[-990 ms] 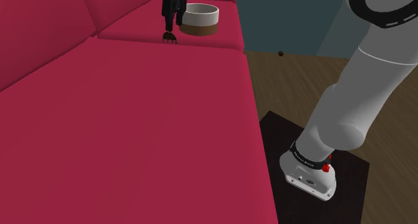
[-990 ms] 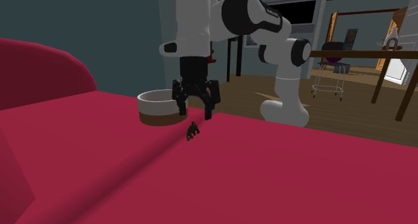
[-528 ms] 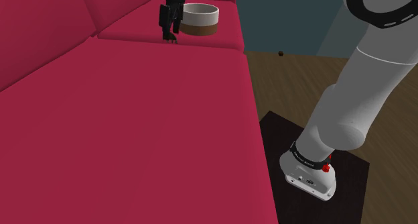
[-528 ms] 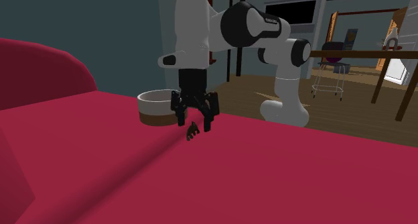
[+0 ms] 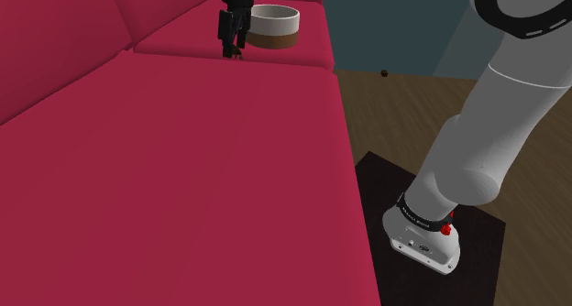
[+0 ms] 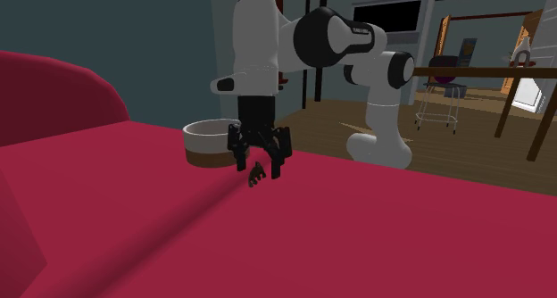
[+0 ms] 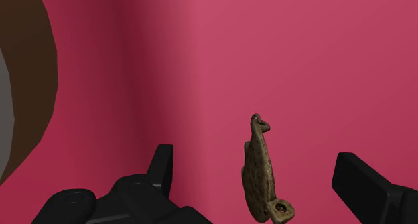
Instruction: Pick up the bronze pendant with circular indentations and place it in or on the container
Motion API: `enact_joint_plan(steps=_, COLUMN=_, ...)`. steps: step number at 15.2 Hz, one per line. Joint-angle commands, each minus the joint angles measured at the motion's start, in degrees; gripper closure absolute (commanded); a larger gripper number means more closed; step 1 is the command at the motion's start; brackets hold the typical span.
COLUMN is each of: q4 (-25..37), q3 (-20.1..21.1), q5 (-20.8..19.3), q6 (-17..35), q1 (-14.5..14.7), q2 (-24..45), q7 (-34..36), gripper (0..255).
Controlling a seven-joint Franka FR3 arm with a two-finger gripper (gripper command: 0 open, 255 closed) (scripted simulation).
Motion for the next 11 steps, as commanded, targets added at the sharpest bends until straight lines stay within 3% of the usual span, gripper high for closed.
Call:
enact_joint_plan(steps=1, q4=0.0, q3=0.0, q5=0.0, q6=0.0, q1=0.0, q2=0.0, q7=0.0, gripper=255)
enact_joint_plan(steps=11, q4=0.91, q3=-0.01, q5=-0.02, q6=-0.79, q1=-0.01, q2=0.12, q7=0.1, gripper=255)
